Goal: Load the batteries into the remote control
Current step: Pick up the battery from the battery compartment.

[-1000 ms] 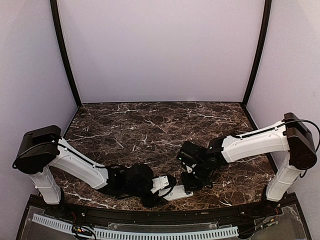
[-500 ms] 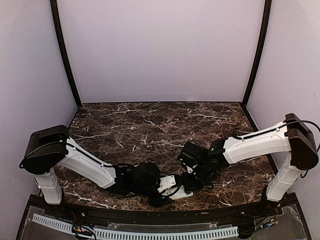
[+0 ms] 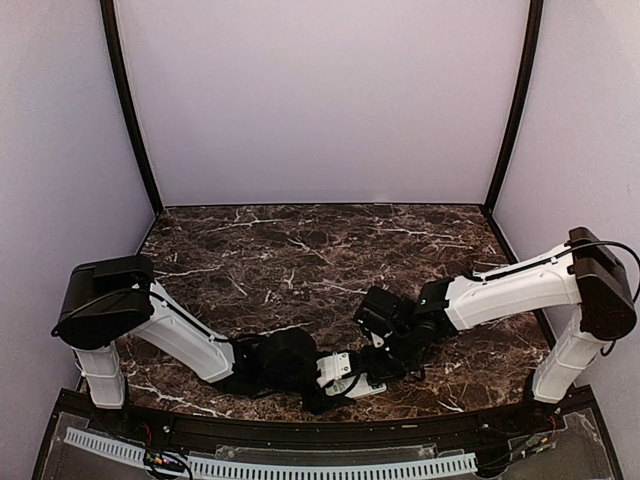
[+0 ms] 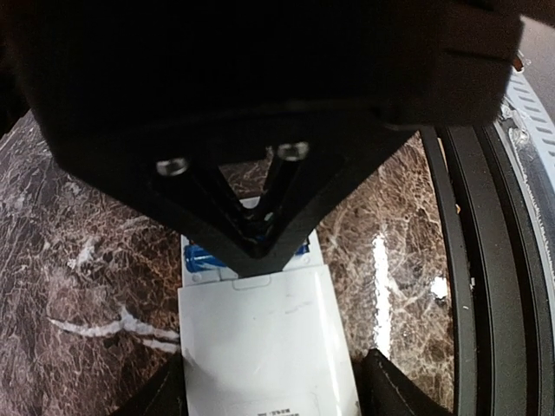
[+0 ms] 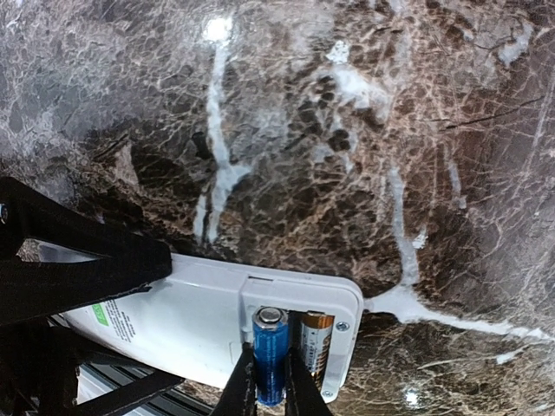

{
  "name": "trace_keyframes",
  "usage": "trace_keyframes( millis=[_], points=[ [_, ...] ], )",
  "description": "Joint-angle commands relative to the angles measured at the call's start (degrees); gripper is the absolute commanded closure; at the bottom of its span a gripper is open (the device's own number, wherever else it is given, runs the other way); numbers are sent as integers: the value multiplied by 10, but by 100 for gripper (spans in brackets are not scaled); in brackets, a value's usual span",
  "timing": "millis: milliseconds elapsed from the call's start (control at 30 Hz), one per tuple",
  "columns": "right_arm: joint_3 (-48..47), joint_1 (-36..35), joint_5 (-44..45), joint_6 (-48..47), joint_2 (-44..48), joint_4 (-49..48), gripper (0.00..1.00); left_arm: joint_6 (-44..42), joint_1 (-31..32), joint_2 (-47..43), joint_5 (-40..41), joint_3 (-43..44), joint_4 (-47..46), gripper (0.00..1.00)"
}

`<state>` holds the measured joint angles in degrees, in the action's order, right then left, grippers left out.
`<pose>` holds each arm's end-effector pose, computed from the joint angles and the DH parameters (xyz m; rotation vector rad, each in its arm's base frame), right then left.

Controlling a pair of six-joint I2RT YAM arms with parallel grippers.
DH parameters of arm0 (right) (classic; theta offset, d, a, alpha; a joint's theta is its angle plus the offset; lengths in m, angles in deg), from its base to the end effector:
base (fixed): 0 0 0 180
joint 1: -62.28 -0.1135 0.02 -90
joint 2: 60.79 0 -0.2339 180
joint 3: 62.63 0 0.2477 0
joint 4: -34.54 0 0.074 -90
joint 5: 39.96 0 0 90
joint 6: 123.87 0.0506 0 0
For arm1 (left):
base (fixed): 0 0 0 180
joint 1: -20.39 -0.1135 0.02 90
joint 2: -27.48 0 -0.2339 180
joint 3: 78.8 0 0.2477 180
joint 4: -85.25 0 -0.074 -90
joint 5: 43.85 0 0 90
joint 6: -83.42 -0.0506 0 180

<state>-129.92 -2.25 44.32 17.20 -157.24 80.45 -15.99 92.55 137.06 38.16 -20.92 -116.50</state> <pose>0.1221 0.2682 0.1051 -0.3783 3.0348 0.4205 0.1034 -0.3443 0.0775 1.4977 1.6007 -0.7896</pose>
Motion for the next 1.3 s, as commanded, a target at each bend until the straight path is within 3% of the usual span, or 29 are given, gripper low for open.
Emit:
trace_keyframes(
  millis=[0, 400, 533, 1267],
  points=[
    [47, -19, 74, -17, -105, -50, 89, -28, 8, 3, -34, -4, -39, 35],
    [13, -20, 91, -22, -77, 8, 88, -34, 9, -16, -37, -15, -43, 37],
    [3, -20, 89, -20, -61, 22, 100, -32, 9, -15, -28, -16, -35, 38],
    [-35, 4, 29, -23, 21, 84, 100, 3, 9, -57, 5, -75, 0, 34]
  ],
)
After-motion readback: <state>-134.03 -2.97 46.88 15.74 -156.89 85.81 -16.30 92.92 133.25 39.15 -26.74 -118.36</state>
